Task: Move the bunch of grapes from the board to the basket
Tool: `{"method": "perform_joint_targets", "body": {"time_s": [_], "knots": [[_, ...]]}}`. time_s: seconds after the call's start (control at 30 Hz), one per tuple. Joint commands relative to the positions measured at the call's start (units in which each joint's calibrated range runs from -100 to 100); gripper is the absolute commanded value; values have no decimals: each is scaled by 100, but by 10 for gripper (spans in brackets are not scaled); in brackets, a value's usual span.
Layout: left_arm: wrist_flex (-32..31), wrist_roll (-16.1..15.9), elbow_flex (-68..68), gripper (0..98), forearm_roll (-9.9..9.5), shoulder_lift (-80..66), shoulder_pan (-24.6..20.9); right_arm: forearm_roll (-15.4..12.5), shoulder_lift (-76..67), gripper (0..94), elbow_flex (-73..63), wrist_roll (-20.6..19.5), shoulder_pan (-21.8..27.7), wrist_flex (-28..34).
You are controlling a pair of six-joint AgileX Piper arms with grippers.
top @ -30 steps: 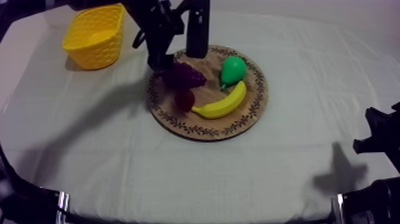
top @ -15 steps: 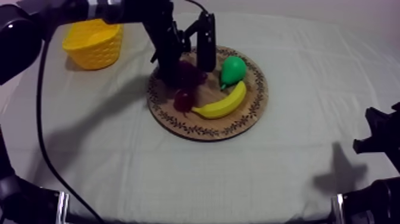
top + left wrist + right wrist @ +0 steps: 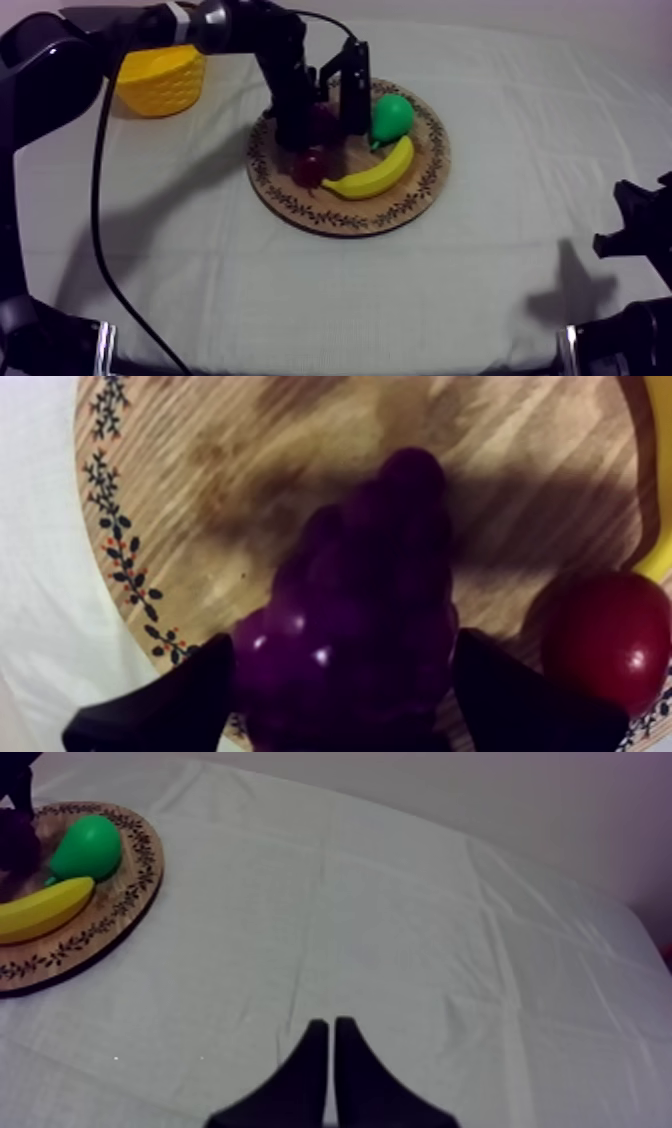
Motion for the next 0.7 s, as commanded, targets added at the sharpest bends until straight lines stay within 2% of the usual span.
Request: {"method": "perform_joint_targets", "body": {"time_s": [0.0, 0.13, 0.37, 0.67], "knots": [[0, 4, -2, 782, -1, 3, 5, 1, -2, 5, -1, 1, 1, -2], [0, 23, -4, 724, -1, -6, 3, 1, -2, 5, -1, 1, 1, -2], [0, 96, -30, 477, -6, -18, -9, 1, -2, 5, -1, 1, 1, -2], [-220, 227, 247, 423, -37, -226, 9, 1, -2, 5, -1, 1, 1, -2]]}}
